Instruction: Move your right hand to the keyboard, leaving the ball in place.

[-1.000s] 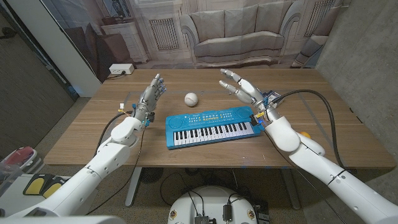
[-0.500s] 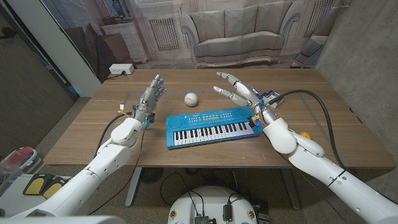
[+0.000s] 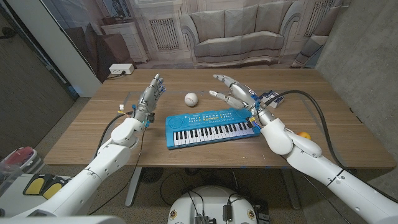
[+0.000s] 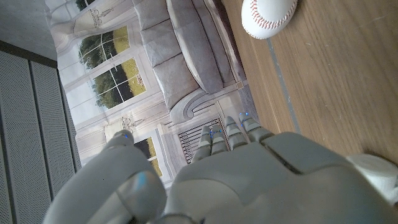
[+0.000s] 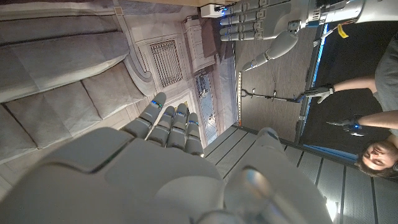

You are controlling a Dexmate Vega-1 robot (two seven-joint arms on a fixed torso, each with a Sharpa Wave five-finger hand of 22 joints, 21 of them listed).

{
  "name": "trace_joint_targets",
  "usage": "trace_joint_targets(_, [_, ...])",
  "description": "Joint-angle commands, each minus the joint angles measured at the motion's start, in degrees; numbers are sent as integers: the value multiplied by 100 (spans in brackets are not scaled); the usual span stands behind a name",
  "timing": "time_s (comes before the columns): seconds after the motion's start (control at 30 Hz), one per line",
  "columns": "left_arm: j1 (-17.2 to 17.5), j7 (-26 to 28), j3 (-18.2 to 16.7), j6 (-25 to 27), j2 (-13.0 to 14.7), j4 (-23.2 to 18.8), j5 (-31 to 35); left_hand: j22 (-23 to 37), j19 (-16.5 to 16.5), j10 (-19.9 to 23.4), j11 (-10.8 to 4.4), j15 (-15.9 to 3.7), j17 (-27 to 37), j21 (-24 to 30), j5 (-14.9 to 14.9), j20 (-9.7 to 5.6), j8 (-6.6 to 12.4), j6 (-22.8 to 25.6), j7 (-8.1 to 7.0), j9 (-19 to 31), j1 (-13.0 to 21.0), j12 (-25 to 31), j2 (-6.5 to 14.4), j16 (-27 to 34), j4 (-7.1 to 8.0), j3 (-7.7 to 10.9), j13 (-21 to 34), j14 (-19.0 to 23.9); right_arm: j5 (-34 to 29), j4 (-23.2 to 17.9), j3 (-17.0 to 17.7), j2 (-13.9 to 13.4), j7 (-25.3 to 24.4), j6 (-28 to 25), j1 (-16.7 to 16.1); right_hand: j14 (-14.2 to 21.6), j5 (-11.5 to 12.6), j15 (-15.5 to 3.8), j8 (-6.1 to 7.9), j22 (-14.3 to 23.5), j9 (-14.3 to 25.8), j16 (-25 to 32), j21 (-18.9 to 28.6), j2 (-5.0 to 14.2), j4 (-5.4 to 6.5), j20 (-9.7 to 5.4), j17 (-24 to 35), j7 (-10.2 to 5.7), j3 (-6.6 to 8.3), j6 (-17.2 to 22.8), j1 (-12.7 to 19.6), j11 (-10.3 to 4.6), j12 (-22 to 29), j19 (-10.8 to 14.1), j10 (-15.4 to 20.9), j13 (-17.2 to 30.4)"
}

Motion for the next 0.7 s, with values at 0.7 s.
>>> trace_joint_targets(0.7, [14, -42, -21, -53, -20, 40, -39, 34, -14, 20, -45, -15, 24, -3, -62, -228, -17, 70, -6, 32, 34, -12, 31, -36, -7, -26, 33, -41, -456, -228, -346, -176, 101, -571, 111, 243, 51, 668, 19, 32, 25, -177, -224, 66, -116, 994, -3, -876, -51, 393, 157, -497, -171, 653, -131, 24])
